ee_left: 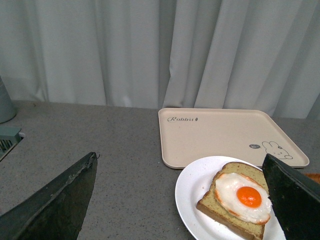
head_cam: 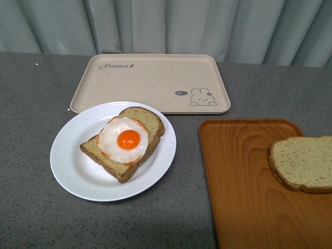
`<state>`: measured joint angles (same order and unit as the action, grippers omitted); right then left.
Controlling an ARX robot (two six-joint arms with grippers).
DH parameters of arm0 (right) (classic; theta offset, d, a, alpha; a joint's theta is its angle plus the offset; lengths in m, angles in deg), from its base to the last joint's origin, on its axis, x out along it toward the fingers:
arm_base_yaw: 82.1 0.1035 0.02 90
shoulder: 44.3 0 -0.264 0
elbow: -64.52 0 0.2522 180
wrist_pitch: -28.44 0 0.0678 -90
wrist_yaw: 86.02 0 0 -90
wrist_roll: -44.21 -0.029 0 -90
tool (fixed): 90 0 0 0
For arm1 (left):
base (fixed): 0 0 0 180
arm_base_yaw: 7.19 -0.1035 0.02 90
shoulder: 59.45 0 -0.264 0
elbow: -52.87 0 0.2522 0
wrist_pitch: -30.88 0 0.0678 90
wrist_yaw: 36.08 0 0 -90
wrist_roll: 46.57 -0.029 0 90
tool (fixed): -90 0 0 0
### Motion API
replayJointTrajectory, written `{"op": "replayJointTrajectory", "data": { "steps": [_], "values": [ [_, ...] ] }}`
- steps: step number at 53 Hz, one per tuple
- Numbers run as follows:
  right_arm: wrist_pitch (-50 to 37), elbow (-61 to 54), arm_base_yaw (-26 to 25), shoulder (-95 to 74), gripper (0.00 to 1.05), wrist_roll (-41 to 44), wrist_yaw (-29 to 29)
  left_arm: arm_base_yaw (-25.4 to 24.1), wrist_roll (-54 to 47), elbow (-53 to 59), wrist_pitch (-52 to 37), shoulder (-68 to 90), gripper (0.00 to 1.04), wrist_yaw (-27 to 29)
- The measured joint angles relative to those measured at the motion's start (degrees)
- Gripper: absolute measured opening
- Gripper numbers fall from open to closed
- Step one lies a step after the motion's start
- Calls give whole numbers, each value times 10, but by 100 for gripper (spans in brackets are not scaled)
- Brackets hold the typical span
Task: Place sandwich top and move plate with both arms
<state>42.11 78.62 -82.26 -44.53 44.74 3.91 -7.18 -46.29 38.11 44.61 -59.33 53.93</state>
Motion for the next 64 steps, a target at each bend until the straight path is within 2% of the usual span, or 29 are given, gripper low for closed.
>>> {"op": "replayJointTrajectory", "data": {
  "steps": [1,4,8,15,20,27,32,39,45,64],
  "values": [
    [2,0,1,-2,96,1,6,0,0,0,0,0,98,0],
    [49,23,7,-56,96,8,83,0,0,0,0,0,98,0],
    [1,29,-24,-151,96,7,84,0,0,0,0,0,98,0],
    [-146,67,-103,-391,96,-21,-5,0,0,0,0,0,98,0],
    [-218,113,-143,-549,96,-30,-53,0,0,0,0,0,98,0],
    [-240,184,-177,-735,96,-35,-102,0,0,0,0,0,98,0],
    [-212,236,-194,-839,96,-43,-134,0,0,0,0,0,98,0],
    [-132,322,-202,-971,96,-59,-183,0,0,0,0,0,98,0],
    [-118,368,-200,-1049,96,-77,-218,0,0,0,0,0,98,0],
    [-161,426,-181,-1162,96,-90,-216,0,0,0,0,0,98,0]
  ]
}}
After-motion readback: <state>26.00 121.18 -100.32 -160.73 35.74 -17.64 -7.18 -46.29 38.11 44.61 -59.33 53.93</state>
